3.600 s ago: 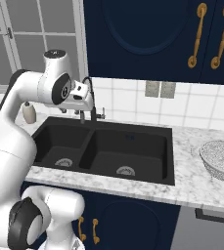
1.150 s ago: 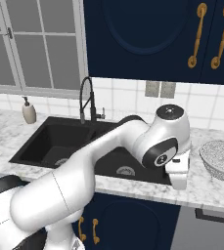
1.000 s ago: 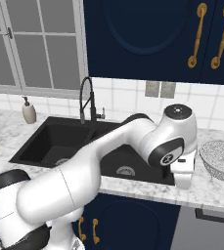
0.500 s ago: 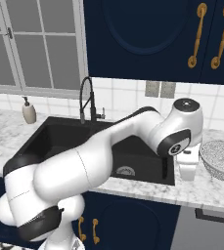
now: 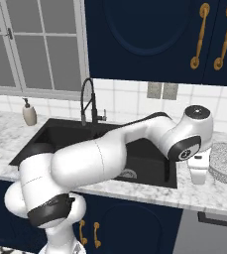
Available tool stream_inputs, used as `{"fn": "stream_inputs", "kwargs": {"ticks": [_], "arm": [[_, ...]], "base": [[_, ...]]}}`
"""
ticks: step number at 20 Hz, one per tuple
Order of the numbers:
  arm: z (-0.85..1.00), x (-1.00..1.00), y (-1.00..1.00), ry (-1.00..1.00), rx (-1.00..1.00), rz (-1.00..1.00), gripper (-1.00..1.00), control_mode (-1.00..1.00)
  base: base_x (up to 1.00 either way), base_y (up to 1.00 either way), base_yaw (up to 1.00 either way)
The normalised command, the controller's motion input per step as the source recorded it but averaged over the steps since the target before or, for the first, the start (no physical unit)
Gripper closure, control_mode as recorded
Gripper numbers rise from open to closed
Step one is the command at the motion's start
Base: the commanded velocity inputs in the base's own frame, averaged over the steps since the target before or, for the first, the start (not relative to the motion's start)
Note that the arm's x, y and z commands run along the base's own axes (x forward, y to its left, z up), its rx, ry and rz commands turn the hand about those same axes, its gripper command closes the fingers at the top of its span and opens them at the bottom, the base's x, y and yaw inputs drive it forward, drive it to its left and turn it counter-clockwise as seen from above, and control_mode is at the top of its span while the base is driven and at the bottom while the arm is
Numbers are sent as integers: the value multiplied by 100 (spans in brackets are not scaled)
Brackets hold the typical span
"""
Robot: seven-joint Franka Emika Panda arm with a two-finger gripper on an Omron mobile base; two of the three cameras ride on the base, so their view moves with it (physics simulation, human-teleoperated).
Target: Put the colander in the sink, put the tangerine in the colander, and turn on the sink faucet and pour water over the colander.
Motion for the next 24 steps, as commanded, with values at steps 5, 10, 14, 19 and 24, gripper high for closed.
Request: {"fn": "stream_inputs", "kwargs": {"ticks": [5, 10, 14, 19, 24], "arm": [[-26, 15, -35, 1, 0, 0, -100, -100], [-23, 23, -30, 4, 0, 0, -100, -100], [-9, 29, -40, 1, 6, 0, -100, -100], [0, 30, -41, 0, 11, 0, -100, -100], [0, 33, -34, 0, 11, -1, -100, -100]], "base": [[0, 0, 0], [0, 0, 0], [0, 0, 0], [0, 0, 0], [0, 0, 0]]}}
